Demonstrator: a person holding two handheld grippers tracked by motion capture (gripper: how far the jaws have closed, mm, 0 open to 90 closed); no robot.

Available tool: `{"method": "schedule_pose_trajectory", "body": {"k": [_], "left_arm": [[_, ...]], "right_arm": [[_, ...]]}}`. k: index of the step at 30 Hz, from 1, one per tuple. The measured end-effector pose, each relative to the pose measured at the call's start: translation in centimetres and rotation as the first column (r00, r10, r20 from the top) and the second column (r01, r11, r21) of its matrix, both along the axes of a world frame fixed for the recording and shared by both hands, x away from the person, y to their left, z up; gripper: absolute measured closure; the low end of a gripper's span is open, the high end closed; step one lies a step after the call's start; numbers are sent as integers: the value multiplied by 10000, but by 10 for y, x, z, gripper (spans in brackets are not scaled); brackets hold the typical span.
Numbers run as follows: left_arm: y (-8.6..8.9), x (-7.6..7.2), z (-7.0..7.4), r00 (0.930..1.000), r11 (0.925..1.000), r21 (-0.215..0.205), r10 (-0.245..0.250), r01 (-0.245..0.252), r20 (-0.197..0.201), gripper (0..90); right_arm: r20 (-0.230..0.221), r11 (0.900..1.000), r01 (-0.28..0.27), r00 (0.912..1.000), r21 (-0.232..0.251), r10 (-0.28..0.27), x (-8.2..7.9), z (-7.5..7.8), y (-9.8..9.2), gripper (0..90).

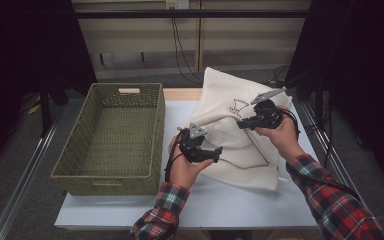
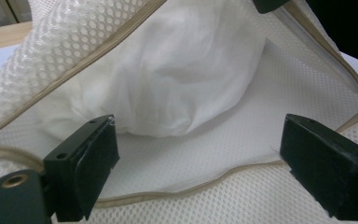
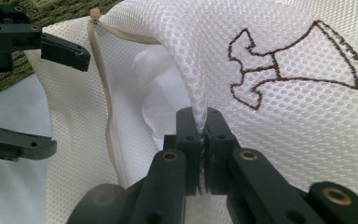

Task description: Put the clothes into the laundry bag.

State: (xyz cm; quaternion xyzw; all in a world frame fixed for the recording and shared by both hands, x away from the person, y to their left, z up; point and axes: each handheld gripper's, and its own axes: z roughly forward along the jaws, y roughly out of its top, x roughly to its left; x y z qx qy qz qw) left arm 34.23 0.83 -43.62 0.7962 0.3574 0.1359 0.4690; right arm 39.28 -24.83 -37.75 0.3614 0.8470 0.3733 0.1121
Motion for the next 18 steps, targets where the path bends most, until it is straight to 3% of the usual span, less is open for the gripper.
{"method": "schedule_pose_trajectory", "body": {"k": [4, 7, 18], "left_arm": [[6, -5, 0, 10000, 9999, -164, -2, 3, 54, 104], [9, -8, 1, 9999, 10000, -30, 26, -26, 165, 99], [25, -15, -2, 9998, 9996, -188, 194, -192, 111, 84]], "right_arm": [[33, 10000, -22, 10000, -47, 22, -1, 1, 1, 870], [-2, 10000, -10, 10000, -18, 10, -1, 0, 1, 870], [40, 10000, -3, 10000, 25, 3, -3, -1, 2, 868]]}}
